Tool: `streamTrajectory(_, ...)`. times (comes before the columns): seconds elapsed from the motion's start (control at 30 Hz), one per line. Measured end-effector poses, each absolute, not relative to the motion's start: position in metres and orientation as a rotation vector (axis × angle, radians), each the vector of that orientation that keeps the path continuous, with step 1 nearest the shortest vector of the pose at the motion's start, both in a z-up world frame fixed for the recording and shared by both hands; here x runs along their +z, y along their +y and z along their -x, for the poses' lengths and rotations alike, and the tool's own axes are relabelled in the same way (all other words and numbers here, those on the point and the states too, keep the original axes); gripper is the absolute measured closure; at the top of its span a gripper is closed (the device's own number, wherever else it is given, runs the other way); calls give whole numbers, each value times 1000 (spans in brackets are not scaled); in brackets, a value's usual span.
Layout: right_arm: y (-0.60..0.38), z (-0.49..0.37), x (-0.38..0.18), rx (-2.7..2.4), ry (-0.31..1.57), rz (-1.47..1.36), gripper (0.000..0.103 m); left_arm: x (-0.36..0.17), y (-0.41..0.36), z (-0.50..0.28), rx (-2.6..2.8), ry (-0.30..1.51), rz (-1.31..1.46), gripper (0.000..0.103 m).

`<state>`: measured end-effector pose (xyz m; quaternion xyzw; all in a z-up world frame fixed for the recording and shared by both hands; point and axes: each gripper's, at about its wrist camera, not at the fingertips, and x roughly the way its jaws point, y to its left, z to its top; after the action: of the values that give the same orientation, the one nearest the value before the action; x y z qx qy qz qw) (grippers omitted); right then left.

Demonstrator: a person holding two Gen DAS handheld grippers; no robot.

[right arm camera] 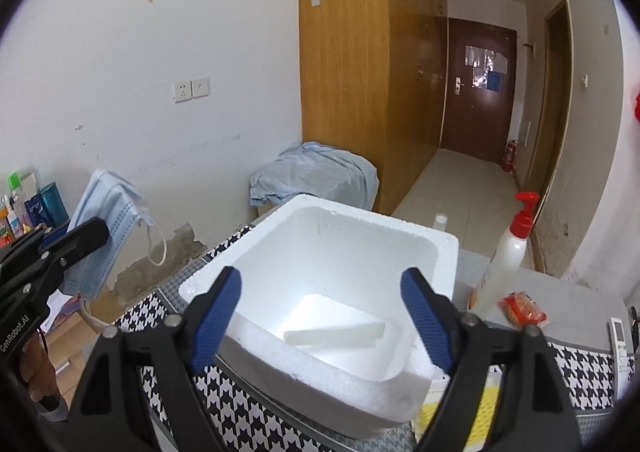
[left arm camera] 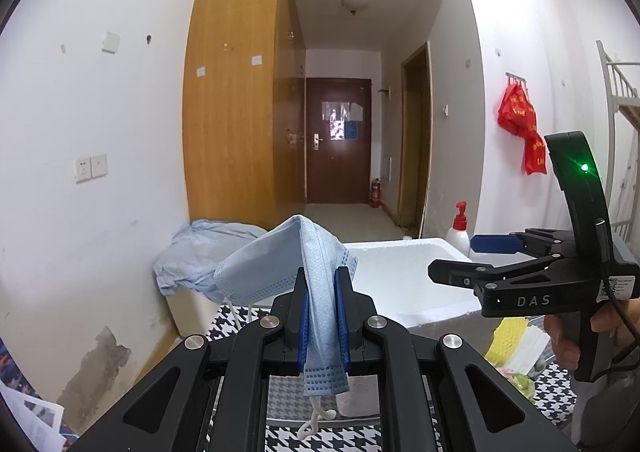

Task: Organize soft objects
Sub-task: 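Lower the cylinder into the white foam box and open the right gripper, then withdraw the right gripper up out of the foam box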

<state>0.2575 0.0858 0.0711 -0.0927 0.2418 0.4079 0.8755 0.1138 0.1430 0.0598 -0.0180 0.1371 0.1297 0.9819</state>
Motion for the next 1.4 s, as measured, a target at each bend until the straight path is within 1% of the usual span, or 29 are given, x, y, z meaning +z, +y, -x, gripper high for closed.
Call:
streamTrajectory(0.23, 73, -258, 74, 830, 493, 174, 10, 64, 137, -116, 242, 267, 12, 90)
streamTrajectory(0.47, 57, -256, 74, 811, 482, 169, 9, 67, 133, -124, 225, 265, -3, 90)
streamTrajectory(0.67, 40, -256, 71, 783, 477, 161, 6, 70, 125, -135, 193, 272, -17, 90)
streamTrajectory(1.4, -31, -260, 60, 662, 470, 107, 5, 65, 100, -202, 93, 383, -33, 90)
